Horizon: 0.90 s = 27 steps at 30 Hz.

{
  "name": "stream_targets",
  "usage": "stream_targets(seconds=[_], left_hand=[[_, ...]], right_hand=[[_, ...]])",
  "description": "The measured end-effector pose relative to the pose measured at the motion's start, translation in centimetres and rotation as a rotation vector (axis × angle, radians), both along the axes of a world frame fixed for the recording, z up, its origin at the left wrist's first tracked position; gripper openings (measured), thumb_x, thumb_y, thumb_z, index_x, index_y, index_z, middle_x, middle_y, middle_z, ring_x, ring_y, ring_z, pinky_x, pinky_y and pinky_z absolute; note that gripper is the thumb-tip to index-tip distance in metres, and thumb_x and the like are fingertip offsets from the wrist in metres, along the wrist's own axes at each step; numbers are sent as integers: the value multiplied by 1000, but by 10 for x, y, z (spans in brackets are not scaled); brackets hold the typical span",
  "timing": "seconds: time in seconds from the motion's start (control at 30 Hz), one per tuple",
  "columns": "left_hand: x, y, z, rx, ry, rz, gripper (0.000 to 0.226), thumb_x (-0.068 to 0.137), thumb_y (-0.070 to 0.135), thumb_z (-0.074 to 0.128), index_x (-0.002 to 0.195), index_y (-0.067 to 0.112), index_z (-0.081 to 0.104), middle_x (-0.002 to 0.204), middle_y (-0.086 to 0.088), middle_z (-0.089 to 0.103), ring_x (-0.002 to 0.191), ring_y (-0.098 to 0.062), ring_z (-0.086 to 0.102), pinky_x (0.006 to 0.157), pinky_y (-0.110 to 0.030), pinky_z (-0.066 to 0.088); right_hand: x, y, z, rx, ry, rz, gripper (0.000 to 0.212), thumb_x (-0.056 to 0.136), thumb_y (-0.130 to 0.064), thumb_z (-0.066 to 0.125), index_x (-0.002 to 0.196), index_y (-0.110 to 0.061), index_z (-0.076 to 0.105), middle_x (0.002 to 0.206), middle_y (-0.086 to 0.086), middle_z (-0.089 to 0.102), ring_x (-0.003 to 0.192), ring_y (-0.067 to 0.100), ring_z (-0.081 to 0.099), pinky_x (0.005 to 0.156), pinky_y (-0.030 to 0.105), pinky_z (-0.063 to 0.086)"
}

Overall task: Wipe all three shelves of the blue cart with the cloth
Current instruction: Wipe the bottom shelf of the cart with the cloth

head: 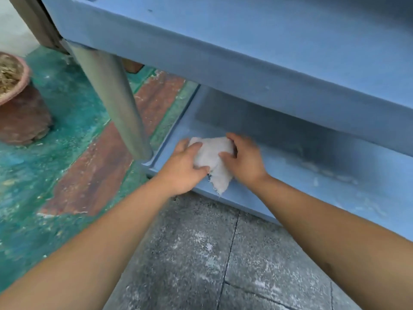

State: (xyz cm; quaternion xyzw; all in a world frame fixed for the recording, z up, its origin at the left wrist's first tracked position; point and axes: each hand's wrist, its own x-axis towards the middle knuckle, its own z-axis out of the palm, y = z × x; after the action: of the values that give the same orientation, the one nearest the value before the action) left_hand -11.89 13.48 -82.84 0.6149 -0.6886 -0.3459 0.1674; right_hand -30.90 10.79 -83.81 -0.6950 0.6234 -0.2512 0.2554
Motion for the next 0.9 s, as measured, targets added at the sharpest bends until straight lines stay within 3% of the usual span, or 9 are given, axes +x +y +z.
stream_targets(seconds=[0.07, 0.13, 0.23, 0.33, 0.43, 0.5, 0.63, 0.77, 0.9], left_hand=[[6, -4, -17, -54, -201, -48, 71, 91, 46, 56, 150, 18, 26, 162, -11, 7, 149, -29, 6, 117, -33, 9], [12, -2, -31, -135, -427, -55, 72, 94, 53, 43, 150, 14, 20, 162, -11, 7, 149, -32, -3, 118, -43, 3], [18, 4, -52, -151, -653, -27, 82, 95, 61, 23, 153, 7, 4, 162, -19, -3, 147, -34, -14, 119, -48, -2], [21, 2, -63, -153, -670, -46, 84, 93, 64, 13, 153, 7, -4, 161, -21, -11, 147, -33, -16, 118, -48, -6], [21, 1, -65, -179, -669, -49, 84, 92, 65, 11, 154, 9, -6, 161, -19, -14, 147, -32, -18, 118, -48, -10], [19, 4, -66, -209, -671, -24, 84, 92, 65, 11, 154, 11, -5, 161, -17, -14, 145, -33, -24, 115, -50, -17], [20, 6, -67, -232, -652, -10, 81, 92, 63, 12, 153, 15, -12, 160, -18, -17, 136, -41, -37, 109, -52, -23], [19, 6, -69, -249, -644, -24, 81, 91, 64, 9, 152, 16, -15, 161, -18, -13, 136, -43, -37, 111, -54, -21], [18, 7, -70, -269, -629, -22, 88, 89, 68, 10, 152, 12, -16, 162, -17, -9, 139, -41, -33, 113, -53, -18]], right_hand=[[3, -7, -17, 64, 177, 2, 71, 89, -41, 66, 149, -20, 35, 155, 12, 33, 145, 33, 23, 116, 37, 22], [12, -8, -28, 127, 314, -9, 81, 84, -63, 57, 152, -38, 20, 163, 5, 10, 149, 33, 1, 118, 52, 17], [28, -12, -46, 135, 472, 47, 77, 82, -74, 45, 147, -50, 13, 163, 0, -7, 148, 34, -9, 115, 59, 11], [31, -24, -53, 85, 557, 36, 66, 90, -66, 42, 148, -43, 20, 164, 6, 1, 148, 37, 0, 116, 55, 11], [21, -45, -47, -65, 542, 96, 53, 94, -51, 50, 141, -27, 39, 149, 9, 36, 133, 38, 36, 106, 48, 34], [13, -66, -40, -165, 440, 42, 47, 93, -43, 57, 132, -19, 49, 132, 10, 52, 118, 38, 48, 96, 46, 41], [10, -119, -33, -32, 294, -352, 55, 90, -54, 54, 137, -27, 47, 143, 12, 47, 128, 40, 41, 103, 50, 36], [31, -149, -52, 189, 537, -187, 72, 80, -74, 42, 142, -44, 23, 159, 7, 19, 143, 42, 13, 110, 59, 16], [35, -151, -61, 116, 503, -148, 69, 79, -69, 40, 143, -50, 22, 159, -2, 19, 143, 36, 14, 112, 56, 17]])
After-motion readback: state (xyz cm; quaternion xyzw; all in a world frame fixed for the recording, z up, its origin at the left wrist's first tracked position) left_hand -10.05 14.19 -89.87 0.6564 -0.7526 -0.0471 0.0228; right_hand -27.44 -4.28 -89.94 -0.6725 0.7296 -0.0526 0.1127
